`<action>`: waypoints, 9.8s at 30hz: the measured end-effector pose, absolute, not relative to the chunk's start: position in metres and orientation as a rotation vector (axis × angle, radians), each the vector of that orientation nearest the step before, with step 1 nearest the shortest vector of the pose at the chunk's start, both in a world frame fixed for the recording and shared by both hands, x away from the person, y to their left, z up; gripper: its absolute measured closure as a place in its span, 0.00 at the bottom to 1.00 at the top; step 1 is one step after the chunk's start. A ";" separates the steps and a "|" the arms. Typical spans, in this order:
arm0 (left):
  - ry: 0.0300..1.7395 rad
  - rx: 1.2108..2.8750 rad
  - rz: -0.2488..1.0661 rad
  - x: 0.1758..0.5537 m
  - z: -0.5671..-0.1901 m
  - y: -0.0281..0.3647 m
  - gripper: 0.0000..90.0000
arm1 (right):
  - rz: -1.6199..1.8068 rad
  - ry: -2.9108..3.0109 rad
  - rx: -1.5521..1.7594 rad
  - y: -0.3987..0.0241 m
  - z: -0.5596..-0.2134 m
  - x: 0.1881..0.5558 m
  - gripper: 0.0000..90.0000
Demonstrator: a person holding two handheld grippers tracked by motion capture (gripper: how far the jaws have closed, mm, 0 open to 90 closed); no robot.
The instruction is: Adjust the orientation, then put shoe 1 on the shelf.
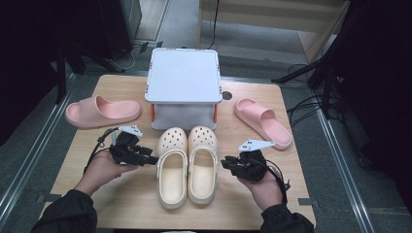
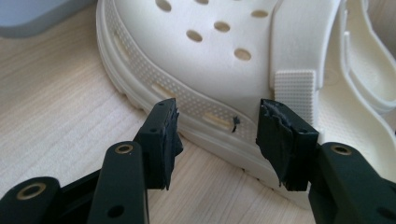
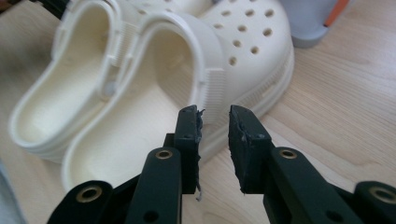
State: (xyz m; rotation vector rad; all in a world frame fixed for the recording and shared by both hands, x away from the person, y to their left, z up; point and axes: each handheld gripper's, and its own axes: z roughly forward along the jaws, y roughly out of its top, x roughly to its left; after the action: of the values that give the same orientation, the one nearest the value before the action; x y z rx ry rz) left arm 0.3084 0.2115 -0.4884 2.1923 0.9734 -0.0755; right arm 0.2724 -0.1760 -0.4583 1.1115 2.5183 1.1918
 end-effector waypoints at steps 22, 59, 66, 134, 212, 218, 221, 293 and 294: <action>0.975 2.184 -0.063 0.305 -0.484 0.211 0.52 | 1.285 2.565 1.028 -0.131 -0.460 0.250 0.55; 0.967 2.181 -0.041 0.305 -0.481 0.212 0.52 | 1.150 2.442 1.138 -0.058 -0.496 0.276 0.33; 0.968 2.183 -0.041 0.305 -0.481 0.212 0.52 | 1.135 2.414 1.142 -0.053 -0.497 0.278 0.36; 0.947 2.166 0.149 0.431 -0.370 0.188 0.99 | 1.080 2.382 1.176 -0.047 -0.449 0.394 0.73; 1.017 2.159 0.175 0.434 -0.371 0.194 0.99 | 1.178 2.424 1.065 -0.084 -0.455 0.345 0.79; 1.014 2.173 0.189 0.433 -0.370 0.192 0.99 | 1.198 2.450 1.006 -0.090 -0.462 0.319 0.88; 1.021 2.166 0.185 0.433 -0.370 0.192 0.99 | 1.195 2.463 0.995 -0.091 -0.469 0.310 0.92; 1.049 2.128 0.149 0.434 -0.373 0.196 0.99 | 1.160 2.466 0.996 -0.017 -0.487 0.362 1.00; 1.050 2.128 0.149 0.434 -0.373 0.196 0.99 | 1.162 2.473 0.990 -0.022 -0.485 0.359 1.00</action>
State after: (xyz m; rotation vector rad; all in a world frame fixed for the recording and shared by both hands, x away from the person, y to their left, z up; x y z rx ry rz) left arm 0.4341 0.1960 -0.3726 2.1278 1.0495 0.1490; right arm 0.3587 -0.0216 -0.4847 0.9902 2.4729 1.1620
